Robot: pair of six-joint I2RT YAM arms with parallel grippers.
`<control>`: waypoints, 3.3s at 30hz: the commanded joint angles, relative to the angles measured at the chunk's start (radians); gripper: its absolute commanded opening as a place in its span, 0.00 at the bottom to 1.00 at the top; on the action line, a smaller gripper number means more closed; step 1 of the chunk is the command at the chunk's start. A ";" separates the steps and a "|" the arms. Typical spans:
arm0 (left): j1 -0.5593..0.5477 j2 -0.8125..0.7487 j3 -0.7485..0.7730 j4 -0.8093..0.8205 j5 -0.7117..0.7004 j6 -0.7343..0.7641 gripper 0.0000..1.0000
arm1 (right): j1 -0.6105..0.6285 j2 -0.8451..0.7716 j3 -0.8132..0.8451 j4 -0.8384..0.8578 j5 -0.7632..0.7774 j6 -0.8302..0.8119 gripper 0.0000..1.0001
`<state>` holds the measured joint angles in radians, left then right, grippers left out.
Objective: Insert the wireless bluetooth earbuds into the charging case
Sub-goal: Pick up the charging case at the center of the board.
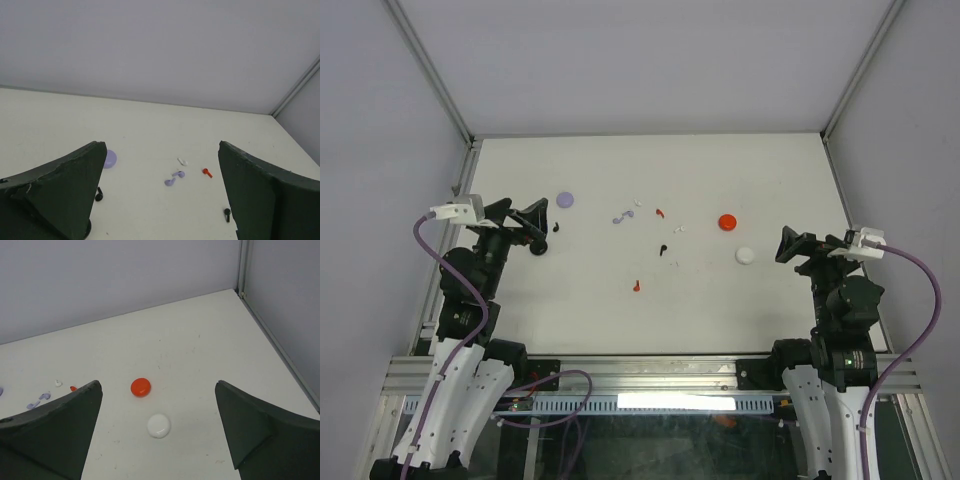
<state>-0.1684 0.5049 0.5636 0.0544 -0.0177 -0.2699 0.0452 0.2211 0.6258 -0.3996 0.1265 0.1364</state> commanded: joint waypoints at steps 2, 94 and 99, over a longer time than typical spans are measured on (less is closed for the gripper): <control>0.009 0.011 0.010 0.062 -0.016 -0.010 0.99 | -0.008 -0.018 0.007 0.065 0.002 -0.005 0.99; -0.284 0.866 0.519 -0.591 0.027 0.342 0.46 | 0.087 0.258 0.030 0.017 -0.573 0.094 0.99; -0.402 0.831 0.533 -0.541 0.057 0.420 0.46 | 0.087 0.330 -0.022 0.104 -0.696 0.169 0.98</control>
<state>-0.5037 1.3911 1.0431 -0.5694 -0.0071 0.0559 0.1265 0.5133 0.6254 -0.3996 -0.4049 0.2234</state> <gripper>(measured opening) 0.513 0.988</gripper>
